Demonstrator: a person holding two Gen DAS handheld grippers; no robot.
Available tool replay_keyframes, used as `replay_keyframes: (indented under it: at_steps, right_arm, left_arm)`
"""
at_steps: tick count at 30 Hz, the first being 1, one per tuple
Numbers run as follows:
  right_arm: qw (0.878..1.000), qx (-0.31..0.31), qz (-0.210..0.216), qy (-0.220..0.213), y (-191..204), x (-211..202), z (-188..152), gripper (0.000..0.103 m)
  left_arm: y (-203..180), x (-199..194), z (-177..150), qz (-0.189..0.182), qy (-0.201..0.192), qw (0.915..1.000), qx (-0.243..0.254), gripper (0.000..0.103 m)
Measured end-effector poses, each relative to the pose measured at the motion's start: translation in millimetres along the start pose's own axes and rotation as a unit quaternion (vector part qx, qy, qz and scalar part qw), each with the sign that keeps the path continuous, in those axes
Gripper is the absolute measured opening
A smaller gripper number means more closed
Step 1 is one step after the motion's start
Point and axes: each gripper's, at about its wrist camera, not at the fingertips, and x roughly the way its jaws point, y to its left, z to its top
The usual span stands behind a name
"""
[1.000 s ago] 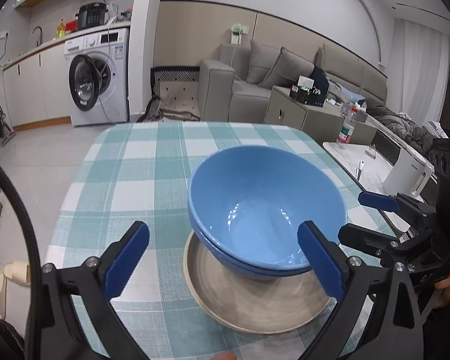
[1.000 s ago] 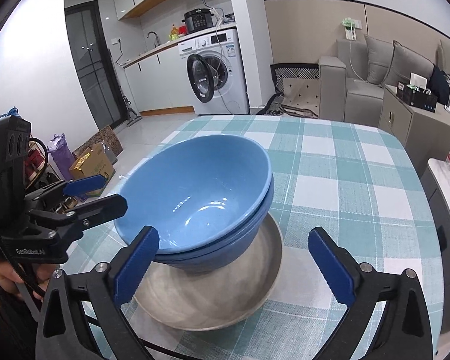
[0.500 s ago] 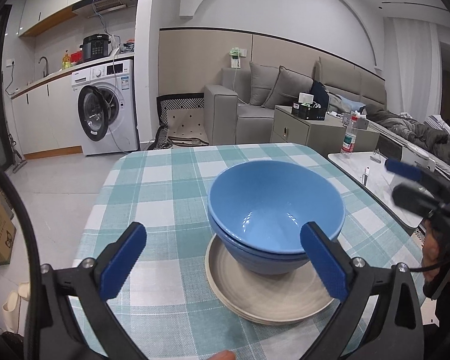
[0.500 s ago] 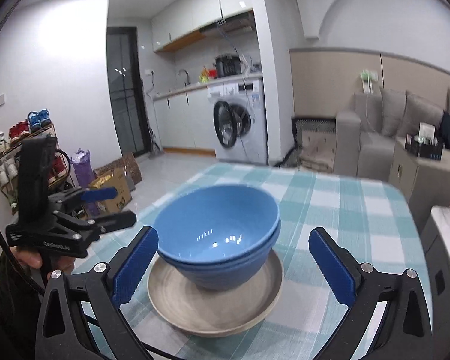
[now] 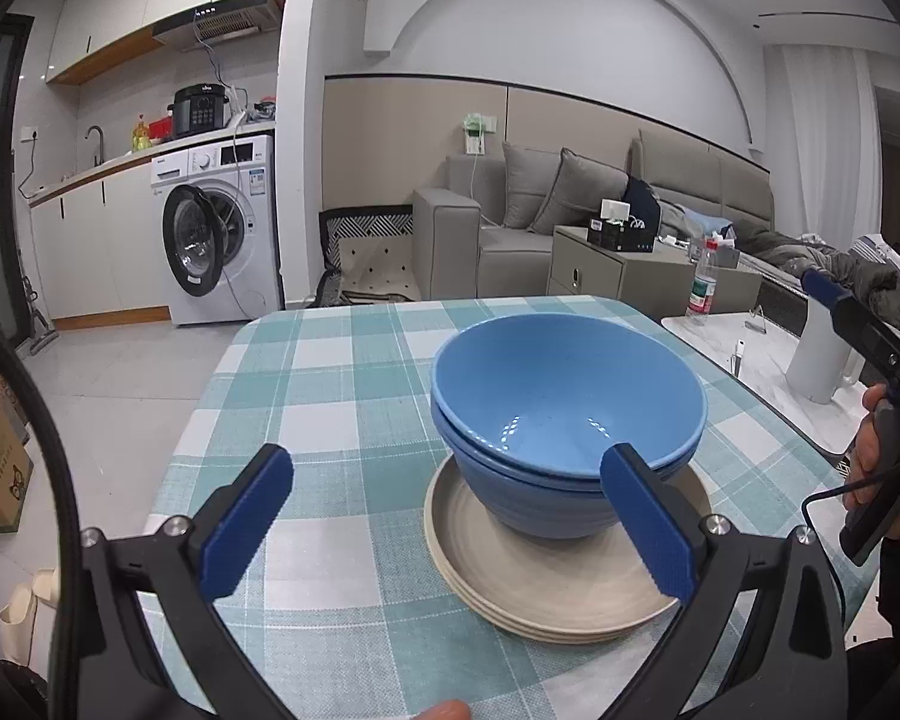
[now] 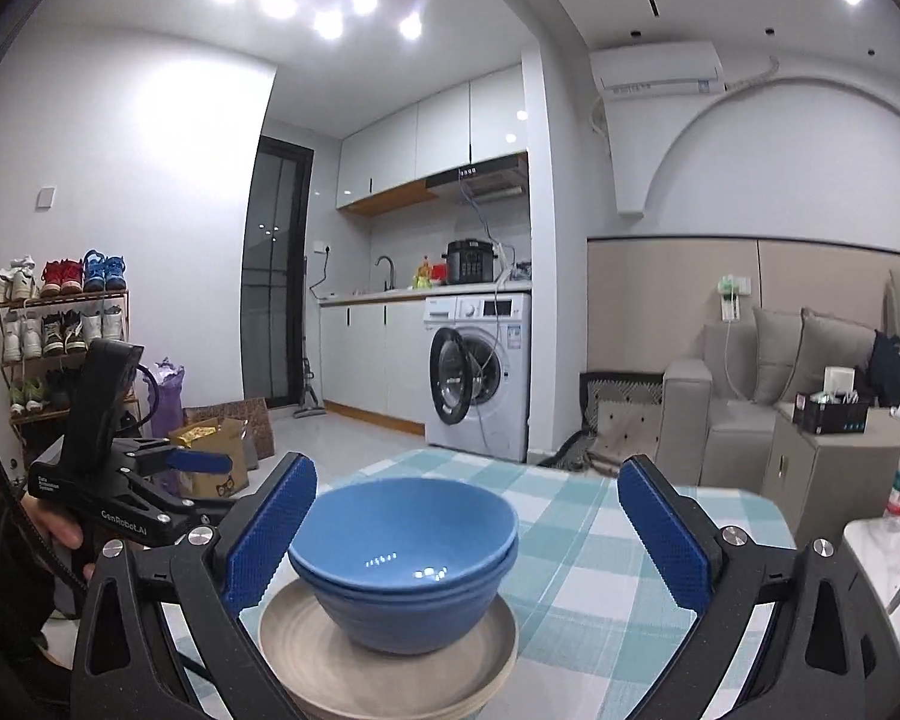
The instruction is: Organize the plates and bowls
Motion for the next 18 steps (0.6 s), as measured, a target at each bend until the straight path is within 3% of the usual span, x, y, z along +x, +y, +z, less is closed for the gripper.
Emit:
replay_keyframes:
  at_steps: [7, 18]
  right_arm:
    - [1.000, 0.004, 0.004, 0.025, -11.0, -4.4, -13.4, 0.103]
    - [0.999, 0.013, 0.002, 0.040, -16.5, -5.9, -26.3, 0.103]
  left_arm:
    - [6.5, 4.3, -12.1, 0.008, -0.022, 0.9997, -0.001, 0.103]
    - [5.1, 13.7, -24.4, 0.015, -0.024, 0.9996, 0.004, 0.103]
